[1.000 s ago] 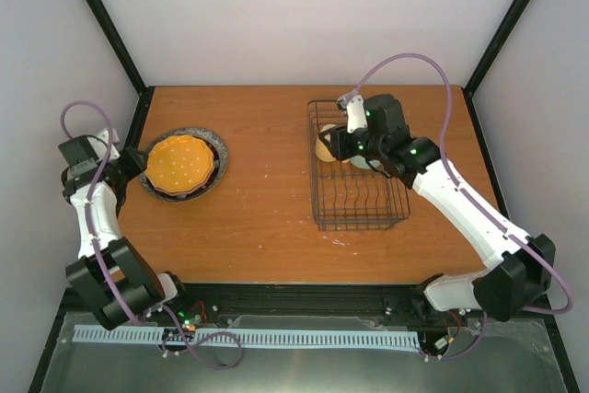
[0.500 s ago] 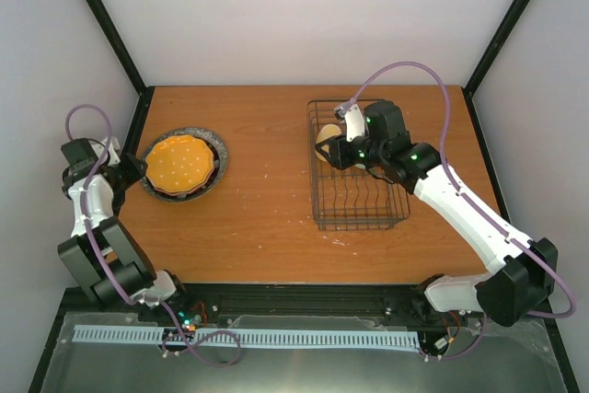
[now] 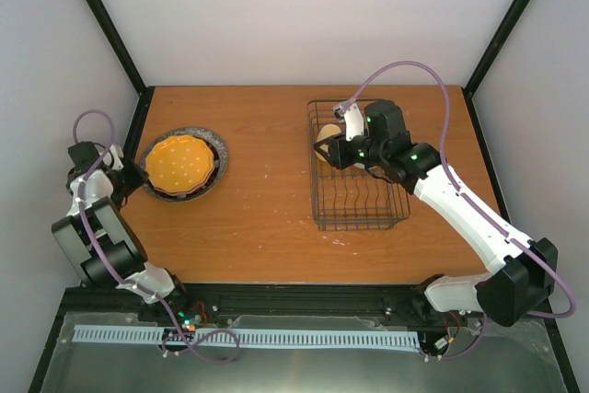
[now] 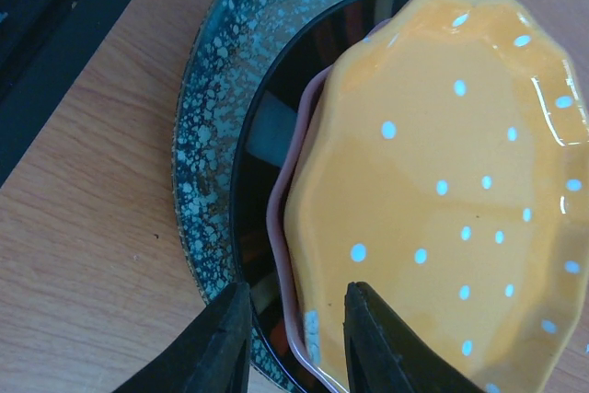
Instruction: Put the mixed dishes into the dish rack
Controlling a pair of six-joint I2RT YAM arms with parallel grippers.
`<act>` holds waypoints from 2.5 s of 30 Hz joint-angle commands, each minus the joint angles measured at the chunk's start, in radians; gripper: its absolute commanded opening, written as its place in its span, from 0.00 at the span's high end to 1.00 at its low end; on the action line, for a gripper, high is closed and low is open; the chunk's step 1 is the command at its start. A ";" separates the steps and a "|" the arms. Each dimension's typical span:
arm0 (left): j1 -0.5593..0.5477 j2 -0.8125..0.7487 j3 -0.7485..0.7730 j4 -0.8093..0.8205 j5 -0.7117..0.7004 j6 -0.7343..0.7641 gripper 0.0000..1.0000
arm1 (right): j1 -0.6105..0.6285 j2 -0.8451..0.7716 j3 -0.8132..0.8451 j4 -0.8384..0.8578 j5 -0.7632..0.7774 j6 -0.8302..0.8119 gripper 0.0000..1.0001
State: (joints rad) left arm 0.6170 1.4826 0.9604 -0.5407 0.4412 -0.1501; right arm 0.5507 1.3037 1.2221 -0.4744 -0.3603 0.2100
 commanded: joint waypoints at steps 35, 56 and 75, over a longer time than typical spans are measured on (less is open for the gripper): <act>0.004 0.192 0.081 0.125 0.106 -0.003 0.79 | 0.004 -0.013 -0.007 0.007 0.009 0.000 0.63; -0.043 0.177 0.104 0.124 0.126 -0.008 0.99 | 0.005 -0.003 -0.010 0.005 0.008 -0.001 0.63; -0.056 0.049 0.080 0.183 0.259 -0.040 0.99 | 0.028 0.079 -0.010 0.104 -0.166 0.005 0.62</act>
State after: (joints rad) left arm 0.5652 1.5913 1.0344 -0.4610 0.5529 -0.1482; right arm 0.5629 1.3457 1.2137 -0.4313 -0.4213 0.2108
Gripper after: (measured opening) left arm 0.077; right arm 0.372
